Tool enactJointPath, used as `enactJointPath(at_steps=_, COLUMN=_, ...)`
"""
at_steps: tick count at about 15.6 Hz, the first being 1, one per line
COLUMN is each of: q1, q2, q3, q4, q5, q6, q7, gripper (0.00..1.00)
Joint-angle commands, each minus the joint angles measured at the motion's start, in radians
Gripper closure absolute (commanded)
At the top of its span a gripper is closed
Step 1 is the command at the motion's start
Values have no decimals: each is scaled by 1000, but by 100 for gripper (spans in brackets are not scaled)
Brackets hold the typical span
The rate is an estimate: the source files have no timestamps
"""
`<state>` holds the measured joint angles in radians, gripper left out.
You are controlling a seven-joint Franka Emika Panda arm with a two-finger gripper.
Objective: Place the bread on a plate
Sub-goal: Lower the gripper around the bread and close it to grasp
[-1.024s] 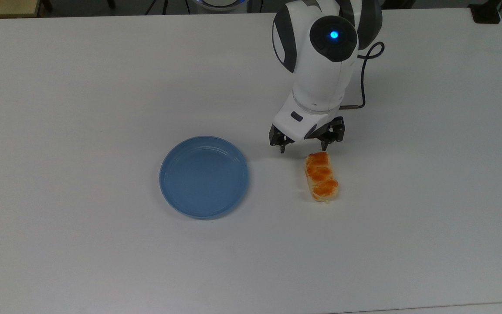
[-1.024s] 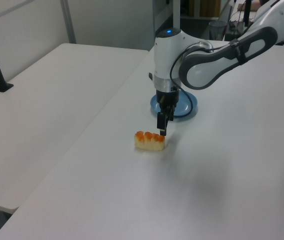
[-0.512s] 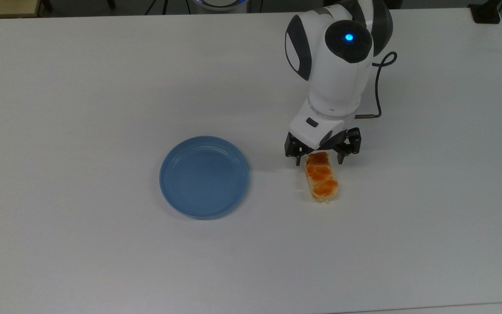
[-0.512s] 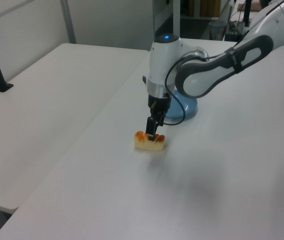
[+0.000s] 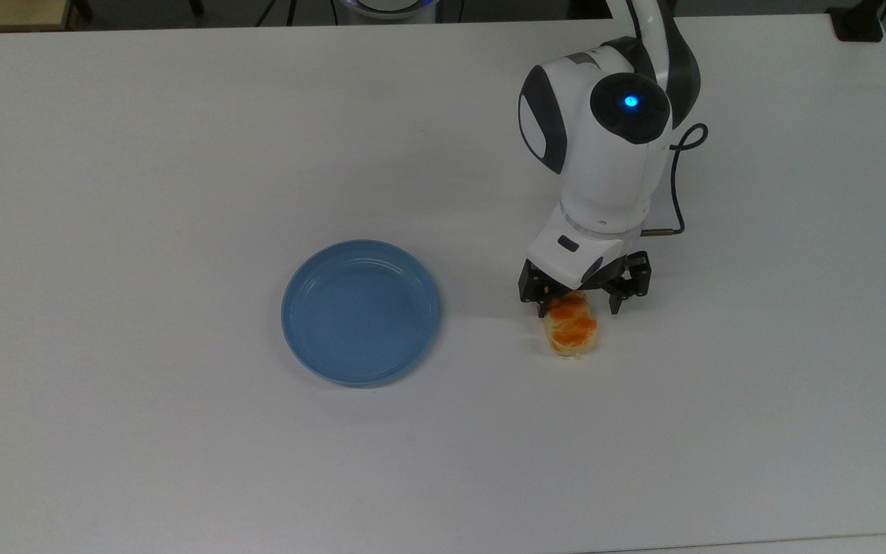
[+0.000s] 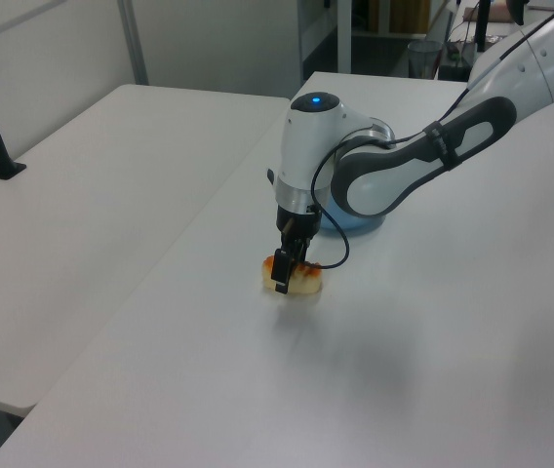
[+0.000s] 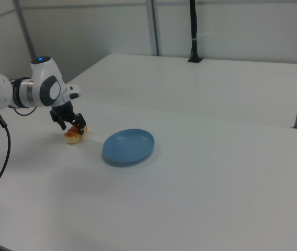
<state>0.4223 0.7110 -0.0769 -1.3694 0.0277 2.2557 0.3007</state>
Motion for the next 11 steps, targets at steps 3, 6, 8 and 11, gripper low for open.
enactJointPath(at_steps=3, q1=23, q2=22, q3=-15, q4=16, q5=-25, q6=12, q7=25, gripper=17)
enactJointPath(at_steps=6, q1=21, q2=22, q3=-15, q4=16, q5=-35, q6=12, q7=21, gripper=52)
enactJointPath(at_steps=8, q1=19, q2=21, q3=-18, q4=16, q5=-35, q6=10, q7=18, gripper=67)
enactJointPath(at_steps=11, q1=16, q2=-1, q3=-26, q4=16, q5=-41, q6=-2, q7=5, gripper=69)
